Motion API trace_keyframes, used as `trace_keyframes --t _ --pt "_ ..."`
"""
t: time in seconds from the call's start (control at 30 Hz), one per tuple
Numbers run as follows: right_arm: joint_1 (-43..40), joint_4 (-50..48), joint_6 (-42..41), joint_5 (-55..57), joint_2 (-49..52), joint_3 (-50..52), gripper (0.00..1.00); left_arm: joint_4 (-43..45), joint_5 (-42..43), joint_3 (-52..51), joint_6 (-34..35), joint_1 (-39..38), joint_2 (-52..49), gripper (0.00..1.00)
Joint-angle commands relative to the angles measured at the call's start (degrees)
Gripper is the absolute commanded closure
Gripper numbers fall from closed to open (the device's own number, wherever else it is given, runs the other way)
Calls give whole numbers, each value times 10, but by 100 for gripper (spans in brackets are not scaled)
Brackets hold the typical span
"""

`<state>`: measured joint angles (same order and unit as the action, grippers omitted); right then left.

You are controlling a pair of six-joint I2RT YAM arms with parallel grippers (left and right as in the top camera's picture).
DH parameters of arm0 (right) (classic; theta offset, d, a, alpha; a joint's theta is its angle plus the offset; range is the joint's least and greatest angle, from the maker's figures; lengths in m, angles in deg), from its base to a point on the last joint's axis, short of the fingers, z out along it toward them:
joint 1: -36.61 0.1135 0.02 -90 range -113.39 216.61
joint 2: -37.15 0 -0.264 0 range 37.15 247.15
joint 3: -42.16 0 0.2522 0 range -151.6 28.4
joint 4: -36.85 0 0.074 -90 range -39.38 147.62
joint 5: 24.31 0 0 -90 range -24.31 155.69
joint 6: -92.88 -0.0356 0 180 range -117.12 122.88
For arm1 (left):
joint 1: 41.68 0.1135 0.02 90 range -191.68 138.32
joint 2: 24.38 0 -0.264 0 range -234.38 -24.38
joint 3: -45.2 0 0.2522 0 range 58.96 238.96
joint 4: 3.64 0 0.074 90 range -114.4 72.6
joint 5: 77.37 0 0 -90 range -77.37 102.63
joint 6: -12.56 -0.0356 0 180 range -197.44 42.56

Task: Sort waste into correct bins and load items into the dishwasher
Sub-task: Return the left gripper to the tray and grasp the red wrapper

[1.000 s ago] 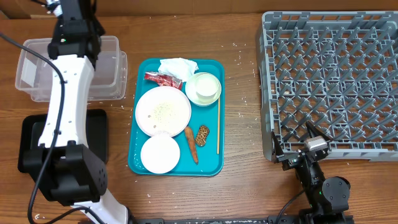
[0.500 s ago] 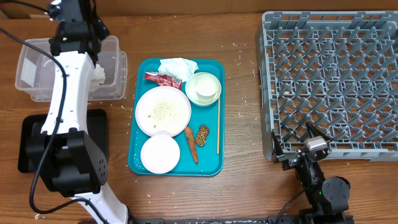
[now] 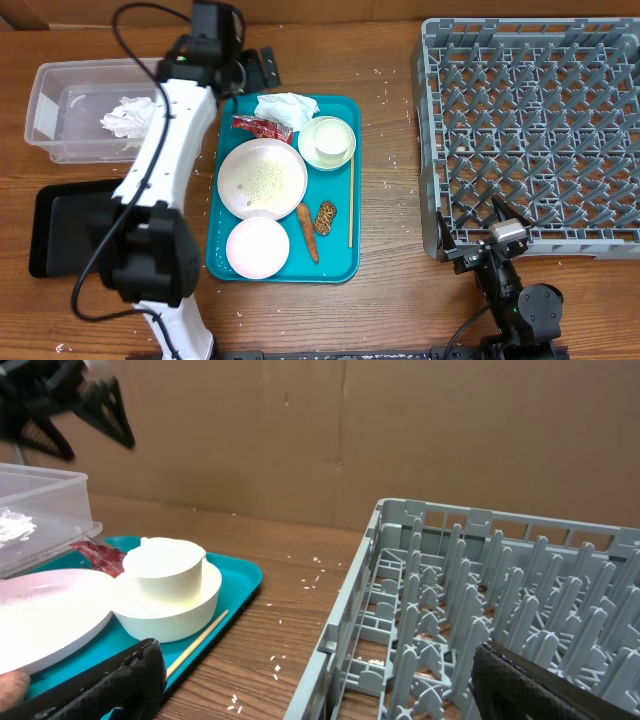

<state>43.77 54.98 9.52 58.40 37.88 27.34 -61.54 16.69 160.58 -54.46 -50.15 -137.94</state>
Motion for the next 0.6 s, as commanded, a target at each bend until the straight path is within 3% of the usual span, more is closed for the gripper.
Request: trace_keyframes --t 0.0,0.27,0.4,0.57 --pt "-2 -2 0 -3 -6 6 0 -13 -4 9 81 -18 -54 0" --pt "-2 -2 0 -3 -6 6 0 -39 -32 9 226 -28 -97 0" --pt "-2 -2 0 -3 -6 6 0 -38 -33 9 250 -28 -110 1" --pt "-2 -2 0 -3 -6 6 0 -45 -37 7 274 -28 -118 11"
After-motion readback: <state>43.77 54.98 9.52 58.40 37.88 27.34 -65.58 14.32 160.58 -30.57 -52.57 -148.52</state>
